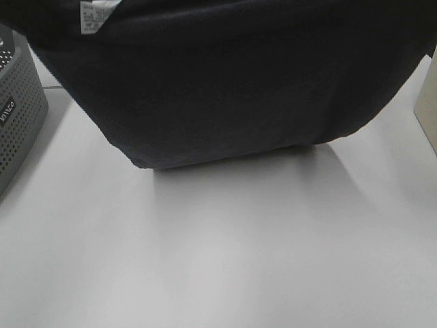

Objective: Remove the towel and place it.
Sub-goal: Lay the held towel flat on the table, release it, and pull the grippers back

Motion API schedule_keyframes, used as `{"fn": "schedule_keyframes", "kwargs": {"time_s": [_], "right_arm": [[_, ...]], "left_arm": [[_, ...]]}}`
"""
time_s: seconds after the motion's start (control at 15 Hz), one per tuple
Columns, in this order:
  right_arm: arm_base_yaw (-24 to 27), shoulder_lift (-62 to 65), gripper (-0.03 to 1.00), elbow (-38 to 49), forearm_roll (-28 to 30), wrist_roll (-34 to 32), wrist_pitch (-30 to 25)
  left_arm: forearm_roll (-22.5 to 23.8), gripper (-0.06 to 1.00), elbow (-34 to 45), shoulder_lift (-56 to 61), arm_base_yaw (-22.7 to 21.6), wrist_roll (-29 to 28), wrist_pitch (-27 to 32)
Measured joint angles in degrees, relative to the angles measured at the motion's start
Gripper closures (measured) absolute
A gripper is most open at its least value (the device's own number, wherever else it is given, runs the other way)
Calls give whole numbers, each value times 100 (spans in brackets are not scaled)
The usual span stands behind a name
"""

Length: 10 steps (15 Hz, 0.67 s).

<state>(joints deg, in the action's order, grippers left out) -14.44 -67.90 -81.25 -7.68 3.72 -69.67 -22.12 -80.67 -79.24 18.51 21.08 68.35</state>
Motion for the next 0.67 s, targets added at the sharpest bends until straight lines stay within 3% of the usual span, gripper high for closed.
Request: {"fn": "schedule_keyframes", "kwargs": {"time_s": [0.4,0.67], "right_arm": [[0,762,96,917,-80,-304,-23],[11,900,96,2086,-178,-458,-34]], "left_arm": [[-201,94,1518,550,579,17,-166],[-57,94,2217,556,1117,-109,-172]]}}
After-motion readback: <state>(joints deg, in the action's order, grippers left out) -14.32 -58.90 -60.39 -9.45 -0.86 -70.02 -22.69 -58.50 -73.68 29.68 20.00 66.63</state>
